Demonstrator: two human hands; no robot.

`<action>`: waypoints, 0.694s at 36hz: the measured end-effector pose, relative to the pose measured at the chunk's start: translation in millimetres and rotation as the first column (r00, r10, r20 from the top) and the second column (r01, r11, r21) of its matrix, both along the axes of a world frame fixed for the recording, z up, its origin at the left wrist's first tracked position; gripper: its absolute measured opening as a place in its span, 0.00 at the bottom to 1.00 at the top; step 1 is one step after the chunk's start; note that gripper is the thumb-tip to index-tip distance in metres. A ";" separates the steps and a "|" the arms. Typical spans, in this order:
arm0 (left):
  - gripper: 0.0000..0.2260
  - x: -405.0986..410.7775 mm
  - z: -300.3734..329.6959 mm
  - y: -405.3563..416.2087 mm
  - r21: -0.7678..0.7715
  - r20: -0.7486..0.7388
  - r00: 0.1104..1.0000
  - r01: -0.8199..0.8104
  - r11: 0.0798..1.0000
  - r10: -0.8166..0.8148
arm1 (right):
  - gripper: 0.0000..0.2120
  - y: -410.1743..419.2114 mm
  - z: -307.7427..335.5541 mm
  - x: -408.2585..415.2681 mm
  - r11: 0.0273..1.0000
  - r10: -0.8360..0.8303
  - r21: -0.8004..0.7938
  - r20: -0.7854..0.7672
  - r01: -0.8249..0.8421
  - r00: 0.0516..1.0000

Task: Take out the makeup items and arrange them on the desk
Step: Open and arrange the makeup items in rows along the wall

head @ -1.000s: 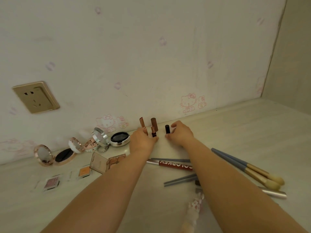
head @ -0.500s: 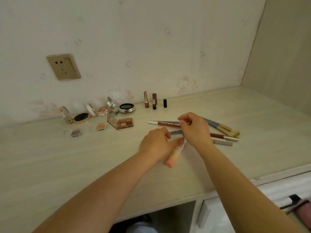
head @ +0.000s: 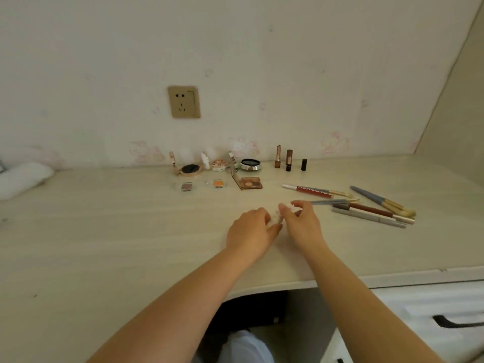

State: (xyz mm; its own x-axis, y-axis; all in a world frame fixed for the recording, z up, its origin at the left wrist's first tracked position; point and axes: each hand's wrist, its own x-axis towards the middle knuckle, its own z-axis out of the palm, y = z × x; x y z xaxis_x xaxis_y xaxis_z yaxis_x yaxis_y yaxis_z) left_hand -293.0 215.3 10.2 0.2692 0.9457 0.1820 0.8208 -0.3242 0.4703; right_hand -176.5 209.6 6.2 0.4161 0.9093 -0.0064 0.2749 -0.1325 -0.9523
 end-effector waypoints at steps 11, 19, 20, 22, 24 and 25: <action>0.12 -122.2 -11.9 14.7 0.095 0.287 0.957 -0.069 0.993 0.039 | 0.14 16.0 -2.6 -123.2 0.971 0.238 0.054 -0.203 -0.232 0.950; 0.08 -164.8 -21.2 24.4 0.128 0.356 0.927 -0.173 0.976 0.118 | 0.16 37.3 -7.5 -162.1 0.976 0.211 0.027 -0.337 -0.214 0.918; 0.07 -167.1 -22.4 24.6 0.111 0.373 0.921 -0.163 0.980 0.111 | 0.16 38.5 -8.1 -163.0 0.976 0.212 0.022 -0.331 -0.217 0.920; 0.06 -168.7 -23.0 23.2 0.059 0.404 0.911 -0.121 0.991 0.087 | 0.16 39.8 -9.7 -161.6 0.974 0.220 0.026 -0.340 -0.225 0.914; 0.07 -168.1 -22.7 21.9 0.024 0.414 0.908 -0.081 0.996 0.064 | 0.17 39.3 -10.5 -158.1 0.971 0.234 0.039 -0.369 -0.237 0.899; 0.09 -167.9 -22.2 21.0 0.010 0.412 0.909 -0.072 0.997 0.061 | 0.17 38.0 -10.3 -156.4 0.968 0.244 0.048 -0.390 -0.245 0.888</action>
